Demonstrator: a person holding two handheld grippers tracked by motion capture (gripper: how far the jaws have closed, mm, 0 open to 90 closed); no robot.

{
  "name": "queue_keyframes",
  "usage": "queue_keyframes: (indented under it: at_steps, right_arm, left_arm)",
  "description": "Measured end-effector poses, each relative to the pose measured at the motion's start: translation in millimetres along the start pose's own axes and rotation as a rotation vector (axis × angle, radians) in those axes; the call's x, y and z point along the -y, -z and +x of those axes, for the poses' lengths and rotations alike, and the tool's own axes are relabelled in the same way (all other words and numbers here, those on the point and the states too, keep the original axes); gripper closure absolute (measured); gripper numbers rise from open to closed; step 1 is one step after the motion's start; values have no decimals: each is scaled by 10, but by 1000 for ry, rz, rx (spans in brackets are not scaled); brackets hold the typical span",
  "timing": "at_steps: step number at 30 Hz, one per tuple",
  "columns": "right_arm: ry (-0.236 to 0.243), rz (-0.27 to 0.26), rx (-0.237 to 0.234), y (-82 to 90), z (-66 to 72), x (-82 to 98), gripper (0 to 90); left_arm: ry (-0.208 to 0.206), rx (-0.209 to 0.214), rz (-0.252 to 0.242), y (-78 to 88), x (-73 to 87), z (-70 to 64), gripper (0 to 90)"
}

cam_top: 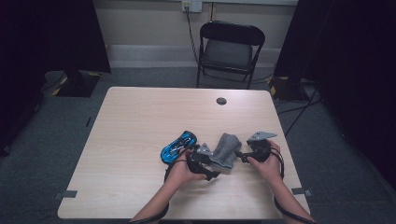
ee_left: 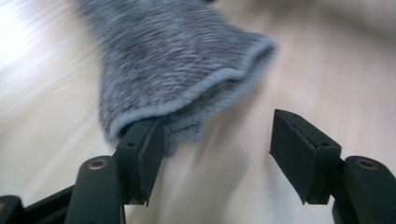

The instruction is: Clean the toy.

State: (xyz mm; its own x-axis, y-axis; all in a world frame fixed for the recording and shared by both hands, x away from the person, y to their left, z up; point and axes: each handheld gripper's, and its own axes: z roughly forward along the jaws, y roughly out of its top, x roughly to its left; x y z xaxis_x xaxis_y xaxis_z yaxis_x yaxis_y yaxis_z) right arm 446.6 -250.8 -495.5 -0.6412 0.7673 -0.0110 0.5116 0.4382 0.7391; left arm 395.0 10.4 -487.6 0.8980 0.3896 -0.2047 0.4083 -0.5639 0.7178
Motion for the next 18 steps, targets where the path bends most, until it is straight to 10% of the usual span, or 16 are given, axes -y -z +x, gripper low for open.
queue_keyframes:
  at_steps: [8, 18]
  right_arm:
    - [-82, 0, 37, -5, -180, -129, 241]
    - [-127, -11, -2, 253, 119, -263, 281]
  left_arm:
    - [-24, 57, -1, -195, -78, -195, 360]
    - [-22, -59, -14, 221, 51, -119, 339]
